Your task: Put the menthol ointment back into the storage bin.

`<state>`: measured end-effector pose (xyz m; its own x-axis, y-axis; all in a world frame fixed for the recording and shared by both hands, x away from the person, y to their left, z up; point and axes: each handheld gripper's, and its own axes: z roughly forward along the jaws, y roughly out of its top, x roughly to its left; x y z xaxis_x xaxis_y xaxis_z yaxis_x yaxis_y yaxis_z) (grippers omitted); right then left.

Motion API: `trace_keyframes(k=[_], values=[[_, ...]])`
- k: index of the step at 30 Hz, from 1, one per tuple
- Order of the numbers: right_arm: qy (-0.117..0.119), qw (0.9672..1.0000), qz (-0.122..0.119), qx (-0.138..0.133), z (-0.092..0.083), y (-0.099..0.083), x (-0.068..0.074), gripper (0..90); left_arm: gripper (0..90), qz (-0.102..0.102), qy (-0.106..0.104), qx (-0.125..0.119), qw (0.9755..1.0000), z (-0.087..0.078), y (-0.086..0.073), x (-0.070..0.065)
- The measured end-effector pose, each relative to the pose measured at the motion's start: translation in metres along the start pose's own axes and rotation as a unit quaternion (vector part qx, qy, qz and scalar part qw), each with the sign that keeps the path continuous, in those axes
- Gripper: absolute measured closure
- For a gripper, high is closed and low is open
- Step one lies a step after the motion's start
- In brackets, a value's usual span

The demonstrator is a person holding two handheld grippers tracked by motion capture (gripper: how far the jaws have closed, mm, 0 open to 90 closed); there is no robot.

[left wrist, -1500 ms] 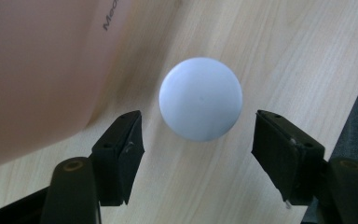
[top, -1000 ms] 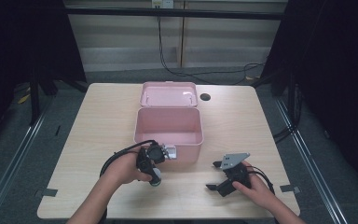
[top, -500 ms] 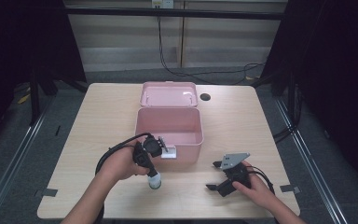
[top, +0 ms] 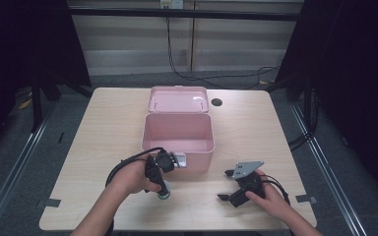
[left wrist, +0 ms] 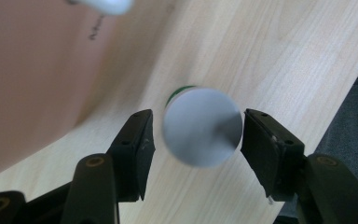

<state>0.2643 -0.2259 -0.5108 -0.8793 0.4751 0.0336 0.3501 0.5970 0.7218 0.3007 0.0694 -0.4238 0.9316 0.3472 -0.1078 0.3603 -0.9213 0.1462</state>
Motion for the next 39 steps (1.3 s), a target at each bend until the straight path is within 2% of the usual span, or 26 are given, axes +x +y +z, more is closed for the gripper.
trace_keyframes(k=[2, 4, 6, 8, 9, 10, 15, 18, 22, 27, 28, 32, 37, 39], values=[[0.000, 1.0000, 0.000, 0.000, 0.000, 0.000, 0.000, 10.0, 43.6, 0.004, -0.001, 0.007, 1.0000, 0.006, 0.002, -0.001], [0.000, 1.0000, 0.000, 0.000, 0.000, 0.000, 0.000, 10.0, 47.8, 0.005, 0.008, 0.015, 0.9998, 0.009, 0.005, -0.002], [0.000, 1.0000, 0.000, 0.000, 0.000, 0.000, 0.000, 10.0, 50.4, -0.001, 0.006, 0.025, 0.9997, 0.009, 0.007, -0.002], [0.000, 1.0000, 0.000, 0.000, 0.000, 0.000, 0.000, 10.0, 50.6, -0.003, 0.007, 0.028, 0.9996, 0.008, 0.008, -0.002], [0.000, 1.0000, 0.000, 0.000, 0.000, 0.000, 0.000, 10.0, 50.7, -0.010, 0.004, 0.028, 0.9995, 0.006, 0.008, -0.003], [0.000, 1.0000, 0.000, 0.000, 0.000, 0.000, 0.000, 10.0, 50.7, -0.008, 0.004, 0.028, 0.9996, 0.005, 0.008, -0.002], [-0.001, 1.0000, -0.002, -0.001, 0.000, 0.000, 0.000, 10.0, 50.7, -0.021, -0.010, 0.025, 0.9994, -0.010, 0.007, -0.004], [0.000, 1.0000, -0.001, -0.001, 0.000, 0.000, 0.000, 10.0, 50.7, -0.026, -0.004, 0.024, 0.9994, -0.020, 0.007, -0.003], [0.000, 1.0000, 0.000, 0.000, 0.000, 0.000, 0.000, 10.0, 50.7, -0.042, -0.008, 0.021, 0.9989, -0.037, 0.006, -0.001], [-0.001, 1.0000, -0.002, -0.001, 0.000, 0.000, 0.000, 10.0, 50.7, -0.047, -0.007, 0.025, 0.9986, -0.054, 0.006, 0.001], [0.000, 1.0000, -0.001, -0.001, 0.000, 0.000, 0.000, 10.0, 50.7, -0.055, -0.008, 0.019, 0.9983, -0.058, 0.006, 0.002], [-0.001, 1.0000, 0.000, -0.001, 0.000, 0.000, 0.000, 10.1, 50.7, -0.057, -0.001, 0.018, 0.9982, -0.072, 0.006, 0.005], [0.000, 1.0000, -0.001, 0.000, 0.000, 0.000, 0.000, 10.1, 50.7, -0.074, -0.005, 0.010, 0.9972, -0.090, 0.008, 0.009], [0.000, 1.0000, 0.000, 0.000, 0.000, 0.000, 0.000, 10.1, 50.7, -0.073, -0.005, 0.009, 0.9973, -0.096, 0.008, 0.011]])
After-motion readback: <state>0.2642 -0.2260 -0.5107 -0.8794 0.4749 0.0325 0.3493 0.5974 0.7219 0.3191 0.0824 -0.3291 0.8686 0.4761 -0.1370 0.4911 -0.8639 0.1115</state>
